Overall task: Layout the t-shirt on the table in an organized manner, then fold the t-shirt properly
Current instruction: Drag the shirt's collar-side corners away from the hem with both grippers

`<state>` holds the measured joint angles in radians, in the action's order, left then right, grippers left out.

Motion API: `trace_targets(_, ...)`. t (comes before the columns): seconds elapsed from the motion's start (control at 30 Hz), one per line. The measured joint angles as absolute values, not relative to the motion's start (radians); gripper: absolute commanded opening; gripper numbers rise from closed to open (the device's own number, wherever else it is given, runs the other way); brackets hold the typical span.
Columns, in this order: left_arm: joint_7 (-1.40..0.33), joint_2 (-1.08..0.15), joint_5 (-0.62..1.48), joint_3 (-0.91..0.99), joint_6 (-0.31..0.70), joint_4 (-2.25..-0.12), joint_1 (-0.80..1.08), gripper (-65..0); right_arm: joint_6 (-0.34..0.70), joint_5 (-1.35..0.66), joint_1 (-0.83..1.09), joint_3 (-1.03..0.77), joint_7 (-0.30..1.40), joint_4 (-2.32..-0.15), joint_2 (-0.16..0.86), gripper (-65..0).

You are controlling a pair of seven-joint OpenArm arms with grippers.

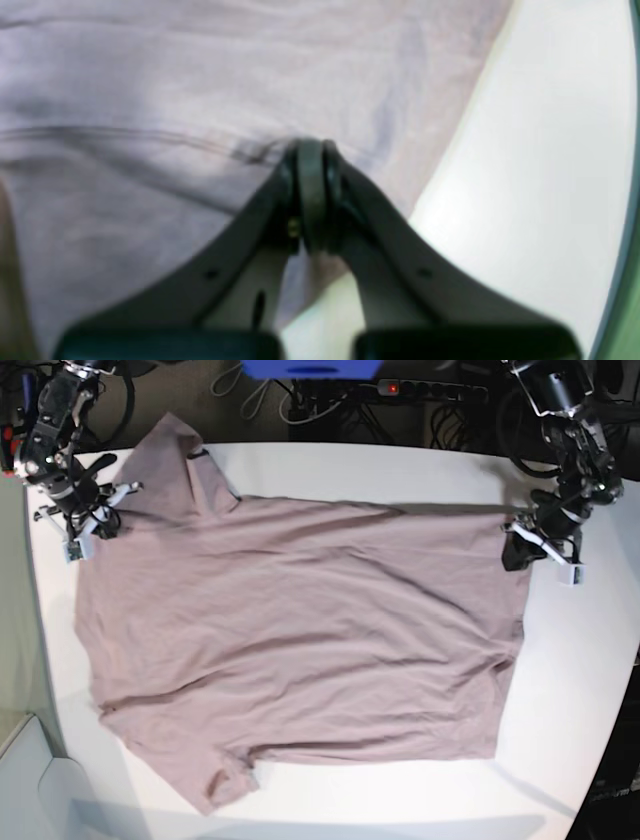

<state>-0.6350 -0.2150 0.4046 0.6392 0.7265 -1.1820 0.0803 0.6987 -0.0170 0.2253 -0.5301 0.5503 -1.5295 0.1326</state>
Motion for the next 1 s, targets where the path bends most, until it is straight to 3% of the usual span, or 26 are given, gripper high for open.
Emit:
trace_targets(0.13, -0.734, -0.212, 0.391, 0.640, 0.721, -1.278, 0.126, -64.4, 0.699, -0.035, 0.267, -0.532, 0.516, -1.534, 0.134, -65.0)
trace_targets(0.33, -0.744, -0.216, 0.392, 0.642, 0.719, -1.338, 0.185, -64.4, 0.699, -0.036, 0.300, -0.534, 0.533, -1.567, 0.134, -65.0)
trace_targets(0.63, -0.750, -0.221, 0.397, 0.660, 0.720, -1.344, 0.193, -64.4, 0.699, 0.000, 0.361, -0.536, 0.580, -1.681, 0.063, -65.0)
trace_targets(1.0, -0.855, -0.228, 0.303, 0.740, 0.696, -1.520, 0.199, -64.0, 0.702, 0.019, 0.342, -0.621, 0.613, -1.769, 0.008, -65.0)
